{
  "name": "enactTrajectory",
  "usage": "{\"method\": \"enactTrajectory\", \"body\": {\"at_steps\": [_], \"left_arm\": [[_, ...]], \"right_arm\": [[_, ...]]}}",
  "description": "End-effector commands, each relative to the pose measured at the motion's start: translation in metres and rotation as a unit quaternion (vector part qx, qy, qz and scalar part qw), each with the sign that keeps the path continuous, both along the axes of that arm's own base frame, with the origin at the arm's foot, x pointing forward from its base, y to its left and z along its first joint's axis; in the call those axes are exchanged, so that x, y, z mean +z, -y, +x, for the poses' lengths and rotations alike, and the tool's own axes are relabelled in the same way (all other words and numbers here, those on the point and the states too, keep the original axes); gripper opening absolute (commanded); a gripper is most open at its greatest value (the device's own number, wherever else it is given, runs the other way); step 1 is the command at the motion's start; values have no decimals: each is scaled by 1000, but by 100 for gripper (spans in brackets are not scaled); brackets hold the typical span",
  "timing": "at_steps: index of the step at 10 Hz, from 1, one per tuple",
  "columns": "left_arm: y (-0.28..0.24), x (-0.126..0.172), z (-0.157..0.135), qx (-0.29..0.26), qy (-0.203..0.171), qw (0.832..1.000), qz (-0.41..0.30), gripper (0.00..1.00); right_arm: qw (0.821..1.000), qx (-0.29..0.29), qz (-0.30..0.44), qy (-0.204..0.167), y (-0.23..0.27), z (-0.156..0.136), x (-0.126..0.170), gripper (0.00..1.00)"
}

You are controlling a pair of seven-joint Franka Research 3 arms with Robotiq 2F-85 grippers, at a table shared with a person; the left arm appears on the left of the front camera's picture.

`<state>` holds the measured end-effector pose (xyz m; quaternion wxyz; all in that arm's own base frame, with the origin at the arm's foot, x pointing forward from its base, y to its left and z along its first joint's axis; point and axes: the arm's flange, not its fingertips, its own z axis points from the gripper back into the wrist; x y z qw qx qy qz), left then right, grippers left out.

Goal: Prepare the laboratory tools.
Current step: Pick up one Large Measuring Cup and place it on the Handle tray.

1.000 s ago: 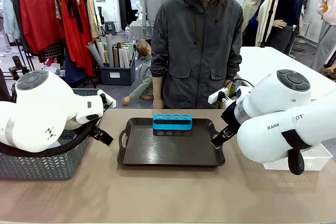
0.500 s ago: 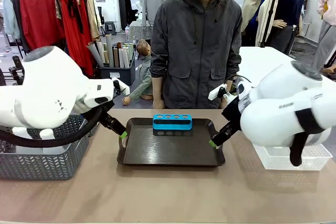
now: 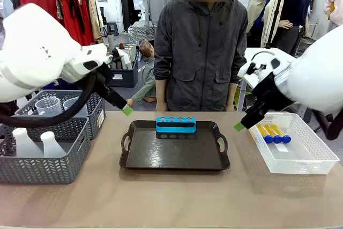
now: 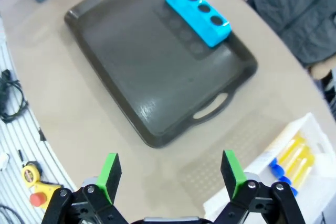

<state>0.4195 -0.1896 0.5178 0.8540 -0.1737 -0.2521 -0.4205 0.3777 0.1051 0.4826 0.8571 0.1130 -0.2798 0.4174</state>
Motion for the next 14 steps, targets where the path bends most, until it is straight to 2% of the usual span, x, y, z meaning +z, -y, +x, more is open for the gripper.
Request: {"method": "enactTrajectory", "body": {"at_steps": [1,4,5,6,12,13,14], "left_arm": [[-8,6,12,-15,5,1000,-16,100],[-8,10,14,-14,15,999,-26,100],[-8,5,12,-10,31,999,-7,100],[-9,16,11,0,12,1000,-15,100],[-8,14,12,1,16,1000,-5,100],[-7,14,15,-19,8,1000,-2,100],[-8,22,15,-48,24,999,1,100]], "right_arm": [[999,13,31,10,24,8,18,100],[998,14,54,38,26,15,50,100],[999,-5,33,28,28,7,42,100],[999,-5,33,28,28,7,42,100],[999,-5,33,28,28,7,42,100],[999,-9,27,28,28,6,44,100],[998,20,50,28,21,16,48,100]]}}
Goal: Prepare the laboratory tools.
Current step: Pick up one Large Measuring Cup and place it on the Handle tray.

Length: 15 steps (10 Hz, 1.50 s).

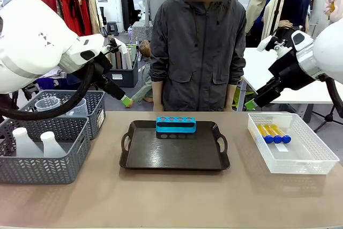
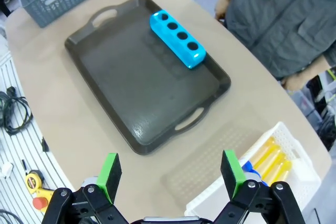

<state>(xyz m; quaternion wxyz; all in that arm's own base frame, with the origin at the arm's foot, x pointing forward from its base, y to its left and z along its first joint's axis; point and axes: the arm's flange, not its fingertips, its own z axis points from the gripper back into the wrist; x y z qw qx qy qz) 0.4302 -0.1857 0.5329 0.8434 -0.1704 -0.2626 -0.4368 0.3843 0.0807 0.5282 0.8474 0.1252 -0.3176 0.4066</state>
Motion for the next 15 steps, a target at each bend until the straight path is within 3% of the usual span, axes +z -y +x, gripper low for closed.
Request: {"method": "enactTrajectory", "body": {"at_steps": [1,3,7,9,12,13,14,15], "left_arm": [[-8,13,6,-48,19,999,-8,100],[-18,26,7,-81,53,995,-34,100],[-44,54,15,-95,93,990,-49,100],[-54,65,21,-98,92,990,-52,100],[-53,71,28,-85,100,990,-45,100],[-49,68,28,-58,87,994,-42,100],[-54,71,21,-81,95,991,-38,100],[-54,71,21,-81,95,991,-38,100]], "right_arm": [[999,37,25,3,-8,17,6,100],[997,59,40,-1,-16,30,18,100],[995,81,49,25,-13,52,62,100],[995,72,64,34,0,65,79,100],[995,65,71,36,10,71,82,100],[994,72,62,59,9,71,77,100],[996,49,68,30,11,66,83,100],[996,49,68,30,11,66,83,100]]}}
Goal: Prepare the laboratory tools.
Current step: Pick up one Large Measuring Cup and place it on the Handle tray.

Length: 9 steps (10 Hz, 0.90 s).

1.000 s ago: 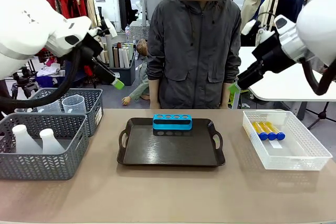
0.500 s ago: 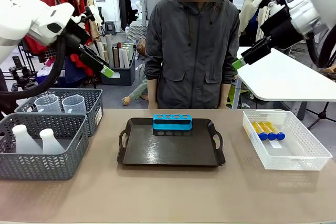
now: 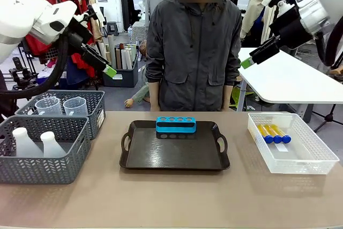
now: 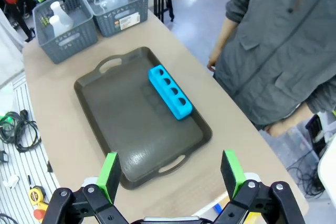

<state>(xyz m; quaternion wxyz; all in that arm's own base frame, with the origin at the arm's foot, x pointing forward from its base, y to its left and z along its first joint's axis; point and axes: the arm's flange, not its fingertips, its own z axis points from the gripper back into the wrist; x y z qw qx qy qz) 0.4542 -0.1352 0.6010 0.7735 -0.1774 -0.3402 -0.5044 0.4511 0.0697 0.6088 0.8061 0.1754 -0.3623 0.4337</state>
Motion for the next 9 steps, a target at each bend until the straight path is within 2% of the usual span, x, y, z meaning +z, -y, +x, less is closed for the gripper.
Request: {"method": "enactTrajectory", "body": {"at_steps": [1,4,5,6,8,9], "left_arm": [[-3,3,-3,-5,3,1000,-4,100],[0,1,-1,-1,1,1000,0,100],[0,9,11,61,-68,994,59,100],[-6,11,29,116,-122,980,103,100],[-17,5,55,171,-178,956,160,100],[-29,-11,75,189,-205,943,179,100]], "right_arm": [[1000,0,11,-5,1,-1,2,100],[1000,0,11,-5,1,-1,2,100],[1000,0,11,-5,1,-1,2,100],[1000,0,11,-5,1,-1,2,100],[1000,0,11,-5,1,-1,2,100],[1000,0,11,-5,1,-1,2,100]]}}
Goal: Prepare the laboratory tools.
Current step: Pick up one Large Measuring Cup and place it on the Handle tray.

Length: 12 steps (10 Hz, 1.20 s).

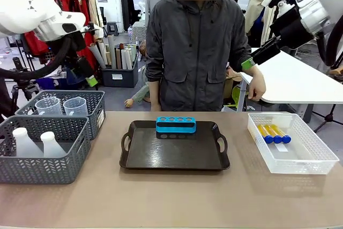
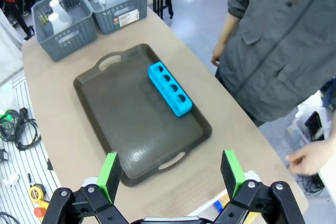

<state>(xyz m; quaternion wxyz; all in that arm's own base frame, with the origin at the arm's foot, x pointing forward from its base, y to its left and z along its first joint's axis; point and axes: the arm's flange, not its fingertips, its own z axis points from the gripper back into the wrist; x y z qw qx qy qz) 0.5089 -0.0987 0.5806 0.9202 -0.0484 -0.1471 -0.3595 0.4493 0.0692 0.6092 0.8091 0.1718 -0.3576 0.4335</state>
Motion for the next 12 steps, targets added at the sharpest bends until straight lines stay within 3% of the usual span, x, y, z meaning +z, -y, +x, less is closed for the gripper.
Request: {"method": "enactTrajectory", "body": {"at_steps": [1,3,4,5,8,9,10,12], "left_arm": [[-3,-6,33,50,-58,997,27,100],[-31,-32,53,113,-80,990,26,100],[-42,-43,61,135,-68,989,7,100],[-29,-37,44,84,-70,994,30,100],[-35,-47,55,103,-75,992,26,100],[-40,-58,65,146,-84,984,50,100],[-50,-79,85,157,-121,979,40,100],[-63,-105,106,206,-150,966,29,100]], "right_arm": [[1000,2,16,-1,0,1,2,100],[1000,2,16,-1,0,1,2,100],[1000,2,16,-1,0,1,2,100],[1000,2,16,-1,0,1,2,100],[1000,2,16,-1,0,1,2,100],[1000,2,16,-1,0,1,2,100],[1000,2,16,-1,0,1,2,100],[1000,2,16,-1,0,1,2,100]]}}
